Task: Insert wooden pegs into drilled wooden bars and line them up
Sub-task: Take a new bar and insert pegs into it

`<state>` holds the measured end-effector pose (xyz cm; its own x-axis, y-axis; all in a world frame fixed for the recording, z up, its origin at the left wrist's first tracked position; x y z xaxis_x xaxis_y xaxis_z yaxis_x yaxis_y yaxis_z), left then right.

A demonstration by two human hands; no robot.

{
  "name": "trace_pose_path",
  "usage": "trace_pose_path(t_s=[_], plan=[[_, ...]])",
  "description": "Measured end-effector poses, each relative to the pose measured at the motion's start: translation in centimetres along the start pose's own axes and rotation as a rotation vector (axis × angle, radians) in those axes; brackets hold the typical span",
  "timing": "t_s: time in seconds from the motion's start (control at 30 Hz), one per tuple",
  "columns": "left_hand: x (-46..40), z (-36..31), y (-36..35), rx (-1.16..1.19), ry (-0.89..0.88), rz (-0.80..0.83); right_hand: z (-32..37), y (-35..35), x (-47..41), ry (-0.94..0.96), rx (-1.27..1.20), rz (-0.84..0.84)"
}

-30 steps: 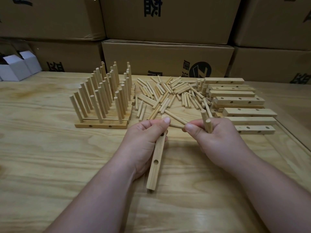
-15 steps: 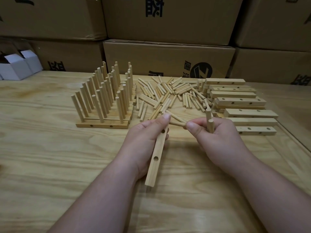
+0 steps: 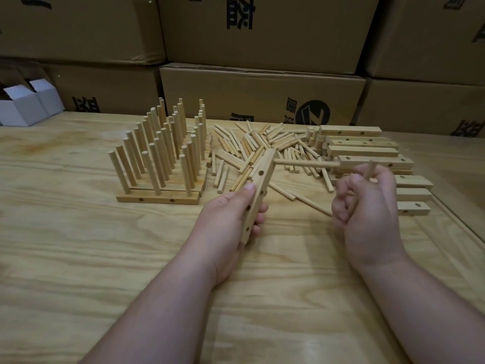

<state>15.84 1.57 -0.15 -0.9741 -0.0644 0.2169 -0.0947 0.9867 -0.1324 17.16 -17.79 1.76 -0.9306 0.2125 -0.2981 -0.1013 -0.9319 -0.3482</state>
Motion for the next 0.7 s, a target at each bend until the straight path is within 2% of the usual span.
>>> trace_pose_path(t_s=[0.1,0.23,0.33,0.43,0.57,0.7], plan=[[0.0,-0.1,0.1,0.118,0.033,-0.015,0.0,-0.4,0.4,0.011,0.088,0.061],[-0.1,0.0,0.1,0.218,0.061,-0.010,-1.0,-1.2,1.0,-0.003,0.362,0.290],[-0.3,0.1,0.1,0.245,0.062,-0.008,-1.9,-1.7,1.3,-0.100,0.413,0.422],[-0.4,0.1,0.1,0.249,0.059,0.004,-2.3,-2.0,1.5,-0.139,0.397,0.447],[-0.4,0.2,0.0,0.214,0.016,0.026,-2.1,-2.2,1.8,0.023,0.556,0.440],[-0.3,0.2,-0.2,0.133,-0.035,0.038,-1.6,-2.3,1.8,0.084,0.529,0.388]])
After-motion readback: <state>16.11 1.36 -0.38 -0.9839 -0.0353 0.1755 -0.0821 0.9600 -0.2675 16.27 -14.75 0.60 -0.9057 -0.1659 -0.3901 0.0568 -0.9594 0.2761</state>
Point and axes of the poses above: each hand's wrist, its own x-axis away from the middle knuckle, its own y-axis out of the back of the hand, z = x × y, the point moved 3 cm from there along -x, towards the middle knuckle, and after that the axes turned 11 degrees about -x, right-handed, at the moved point
